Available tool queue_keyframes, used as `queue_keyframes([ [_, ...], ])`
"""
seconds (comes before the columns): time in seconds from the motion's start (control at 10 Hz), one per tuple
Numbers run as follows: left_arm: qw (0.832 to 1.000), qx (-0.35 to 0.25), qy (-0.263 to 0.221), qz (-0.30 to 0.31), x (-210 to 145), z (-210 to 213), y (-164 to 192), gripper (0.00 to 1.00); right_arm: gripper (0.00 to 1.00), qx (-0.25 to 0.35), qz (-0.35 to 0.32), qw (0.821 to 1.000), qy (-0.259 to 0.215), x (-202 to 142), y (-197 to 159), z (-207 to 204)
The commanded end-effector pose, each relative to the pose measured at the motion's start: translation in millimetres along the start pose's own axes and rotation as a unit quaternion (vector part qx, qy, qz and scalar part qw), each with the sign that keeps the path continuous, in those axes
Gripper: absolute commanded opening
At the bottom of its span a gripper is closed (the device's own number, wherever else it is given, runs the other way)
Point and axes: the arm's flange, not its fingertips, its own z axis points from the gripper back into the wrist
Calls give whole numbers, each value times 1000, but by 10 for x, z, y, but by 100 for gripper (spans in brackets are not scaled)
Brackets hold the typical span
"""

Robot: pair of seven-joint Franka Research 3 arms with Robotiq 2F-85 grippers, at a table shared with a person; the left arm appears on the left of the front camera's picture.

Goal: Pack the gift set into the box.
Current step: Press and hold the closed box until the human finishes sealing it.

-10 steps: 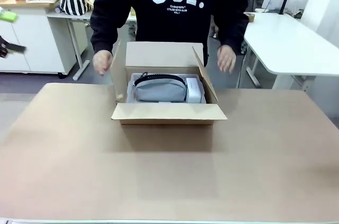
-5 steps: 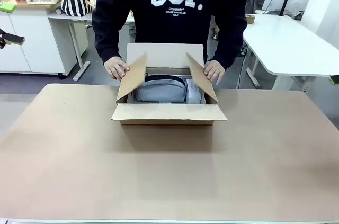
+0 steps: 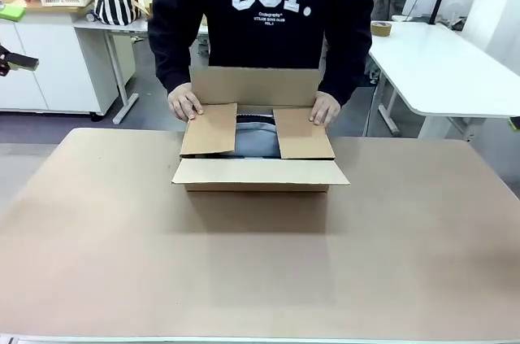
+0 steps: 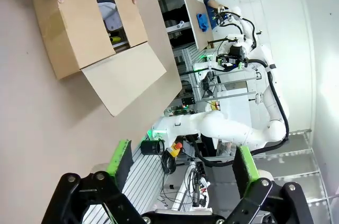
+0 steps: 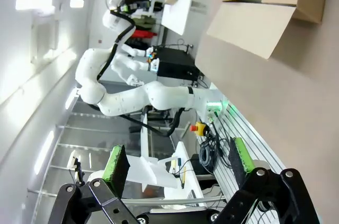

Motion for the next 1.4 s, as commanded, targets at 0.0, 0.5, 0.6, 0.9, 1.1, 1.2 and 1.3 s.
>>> queue_keyframes([
  [0.0,1000,-5,2,4,-20,3,-32,100,100,-4,-8,1000,0,-24,11,-5],
  [0.5,1000,-5,2,4,-20,3,-32,100,100,-4,-8,1000,0,-24,11,-5],
  [0.6,1000,-5,2,4,-20,3,-32,100,100,-4,-8,1000,0,-24,11,-5],
  [0.9,1000,-5,2,4,-20,3,-32,100,100,-4,-8,1000,0,-24,11,-5],
  [1.1,1000,-5,2,4,-20,3,-32,100,100,-4,-8,1000,0,-24,11,-5],
  [1.2,1000,-5,2,4,-20,3,-32,100,100,-4,-8,1000,0,-24,11,-5],
  [1.3,1000,-5,2,4,-20,3,-32,100,100,-4,-8,1000,0,-24,11,-5],
])
